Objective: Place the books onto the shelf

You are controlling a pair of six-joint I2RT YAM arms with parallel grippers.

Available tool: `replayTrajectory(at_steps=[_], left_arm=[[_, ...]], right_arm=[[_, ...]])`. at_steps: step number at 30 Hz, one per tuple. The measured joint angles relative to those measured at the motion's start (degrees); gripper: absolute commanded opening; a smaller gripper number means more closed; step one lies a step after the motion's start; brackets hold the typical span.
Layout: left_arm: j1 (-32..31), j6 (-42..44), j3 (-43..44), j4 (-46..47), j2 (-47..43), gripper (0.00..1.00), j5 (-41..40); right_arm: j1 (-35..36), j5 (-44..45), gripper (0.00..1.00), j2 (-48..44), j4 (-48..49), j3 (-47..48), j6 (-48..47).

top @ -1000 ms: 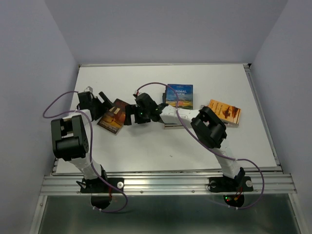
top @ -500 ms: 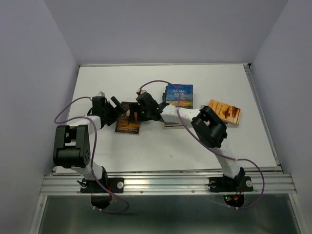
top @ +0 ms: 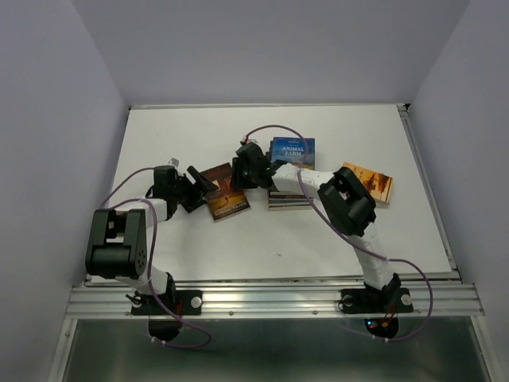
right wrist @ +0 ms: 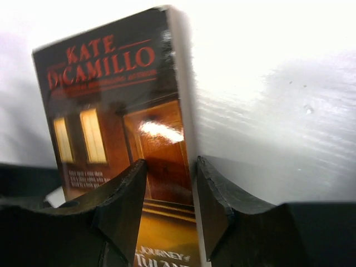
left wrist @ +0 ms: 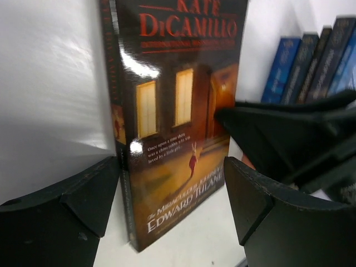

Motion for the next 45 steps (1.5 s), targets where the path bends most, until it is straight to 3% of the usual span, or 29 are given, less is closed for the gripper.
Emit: replayTrajectory(at_steps=[6, 14, 24, 29, 45], left_arm=[[-1.51, -1.16, -4.26, 0.96, -4.46, 0.86, 6.62], [-1.55, -1.6, -4.72, 6.34, -9.86, 0.86, 8.55], [-3.74, -2.86, -4.7, 11.1, 1.62, 0.77, 4.68], [-5.4, -6.6, -4.61, 17.2, 4.24, 0.72, 4.44], [-5.55, -21.03, -9.79, 46.64, 6.58, 0.75, 10.23]], right_arm=[[-1.4, -1.86, 0.42, 0.02, -0.02, -0.07, -0.74], [-2.73, -3.67, 0.4, 0.02, 0.31, -0.33, -0.13], [-4.13, -3.74, 0.4, 0.02, 1.01, -0.81, -0.2], [-5.4, -3.37, 0.4, 0.02, 1.27, -0.81, -0.63], [-7.19, -3.78, 0.37, 0.24, 1.95, -0.68, -1.49]])
